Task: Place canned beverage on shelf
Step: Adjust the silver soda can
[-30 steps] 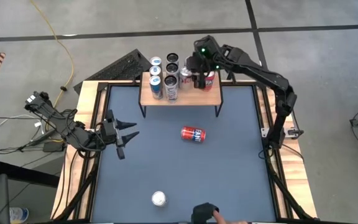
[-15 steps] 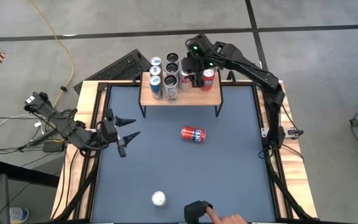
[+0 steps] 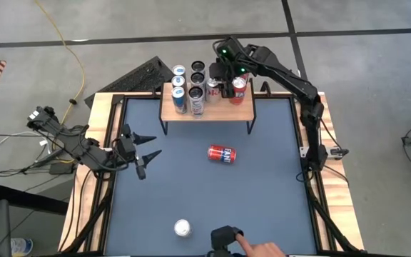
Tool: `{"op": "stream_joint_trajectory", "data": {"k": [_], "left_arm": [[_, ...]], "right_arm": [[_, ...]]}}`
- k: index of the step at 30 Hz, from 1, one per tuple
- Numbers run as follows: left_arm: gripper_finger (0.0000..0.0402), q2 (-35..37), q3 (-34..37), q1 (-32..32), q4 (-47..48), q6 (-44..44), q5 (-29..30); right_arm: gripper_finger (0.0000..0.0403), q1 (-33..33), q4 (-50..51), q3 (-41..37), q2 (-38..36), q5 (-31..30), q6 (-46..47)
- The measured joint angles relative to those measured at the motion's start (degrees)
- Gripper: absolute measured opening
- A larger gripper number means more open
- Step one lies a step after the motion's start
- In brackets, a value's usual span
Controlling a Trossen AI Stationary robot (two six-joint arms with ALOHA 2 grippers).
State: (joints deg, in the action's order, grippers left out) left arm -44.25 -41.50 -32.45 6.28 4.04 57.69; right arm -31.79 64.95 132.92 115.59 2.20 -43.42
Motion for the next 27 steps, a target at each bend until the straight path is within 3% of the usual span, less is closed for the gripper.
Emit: {"op": "stream_joint_trajectory", "data": {"k": [27], "left_arm": [[0.0236,-0.01,0.02,0.00,2.12,1.77,0.04]], "right_arm": [[0.0285,-1.13,1.70,0.08,3.10,6.27,2.67]]}}
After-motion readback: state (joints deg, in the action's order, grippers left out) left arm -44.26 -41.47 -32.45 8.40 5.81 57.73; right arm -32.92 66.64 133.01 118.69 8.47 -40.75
